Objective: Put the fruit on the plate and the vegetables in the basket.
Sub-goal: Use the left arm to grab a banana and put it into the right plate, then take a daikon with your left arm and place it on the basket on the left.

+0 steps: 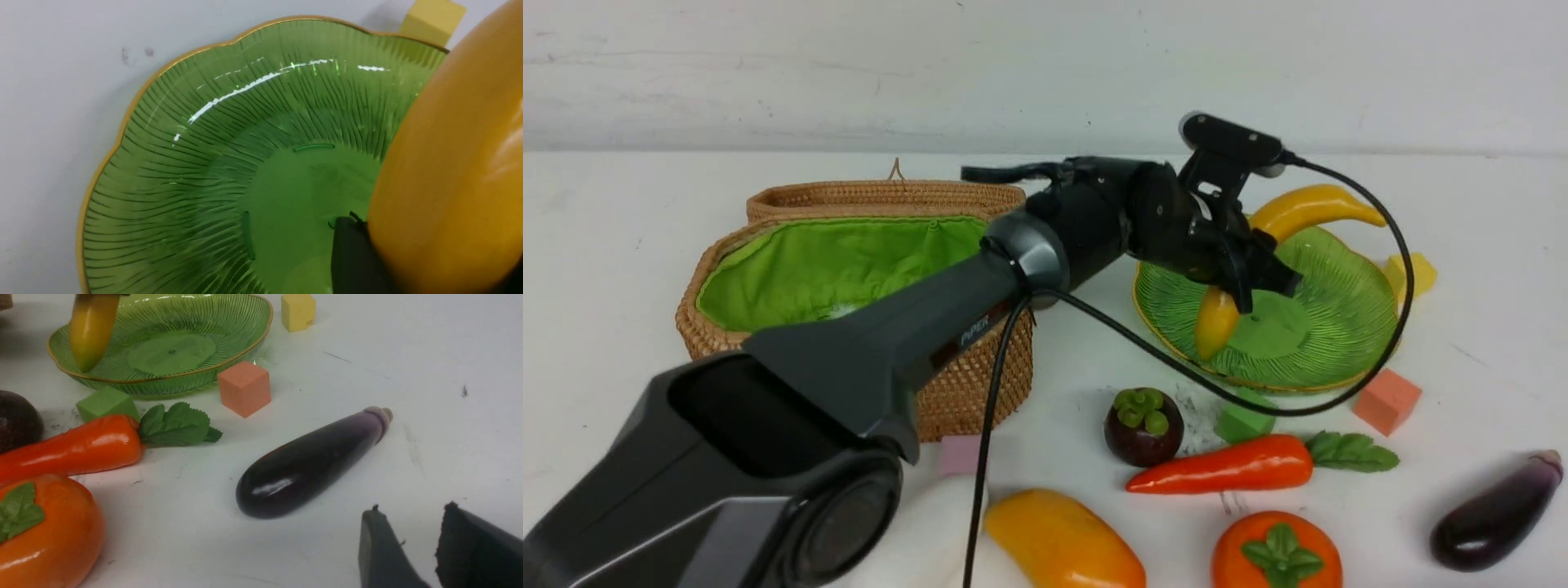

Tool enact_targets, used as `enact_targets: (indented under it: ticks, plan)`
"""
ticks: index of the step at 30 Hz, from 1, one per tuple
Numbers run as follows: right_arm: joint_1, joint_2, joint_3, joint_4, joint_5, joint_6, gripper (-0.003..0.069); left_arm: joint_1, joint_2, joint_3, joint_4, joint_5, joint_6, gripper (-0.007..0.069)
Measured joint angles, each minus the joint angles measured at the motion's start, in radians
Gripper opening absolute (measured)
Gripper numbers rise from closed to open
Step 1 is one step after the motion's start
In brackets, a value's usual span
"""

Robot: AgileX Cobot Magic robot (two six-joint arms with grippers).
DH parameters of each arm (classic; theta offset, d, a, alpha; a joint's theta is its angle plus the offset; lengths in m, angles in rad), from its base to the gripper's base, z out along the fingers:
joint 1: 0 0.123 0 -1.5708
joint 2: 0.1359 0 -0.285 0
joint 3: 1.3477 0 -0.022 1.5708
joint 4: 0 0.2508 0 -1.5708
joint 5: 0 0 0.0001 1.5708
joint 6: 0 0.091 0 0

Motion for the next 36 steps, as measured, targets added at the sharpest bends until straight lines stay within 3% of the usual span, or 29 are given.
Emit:
enact_targets:
  ticks: [5,12,17,28,34,36]
  plan:
    - [0.000,0.000,0.000,0.000,0.000,0.000,0.0243,0.000,0.000,-0.001,0.039,-0.009,-0.057,0.0320]
    - [0.000,0.000,0.000,0.000,0.000,0.000,0.0243,0.000,-0.014,-0.002,0.110,0.073,-0.233,0.0573]
    - [0.000,0.000,0.000,0.000,0.000,0.000,0.0243,0.000,-0.078,-0.002,0.158,0.174,-0.270,0.0650]
    - [0.000,0.000,0.000,-0.001,0.000,0.000,0.0243,0.000,-0.470,-0.006,0.253,0.681,-0.244,0.0578]
    - [0.000,0.000,0.000,-0.001,0.000,0.000,0.0243,0.003,-0.647,0.086,0.328,0.748,-0.247,0.0547]
    - [0.000,0.000,0.000,-0.001,0.000,0.000,0.0243,0.004,-0.744,0.215,0.328,0.748,-0.247,0.0542]
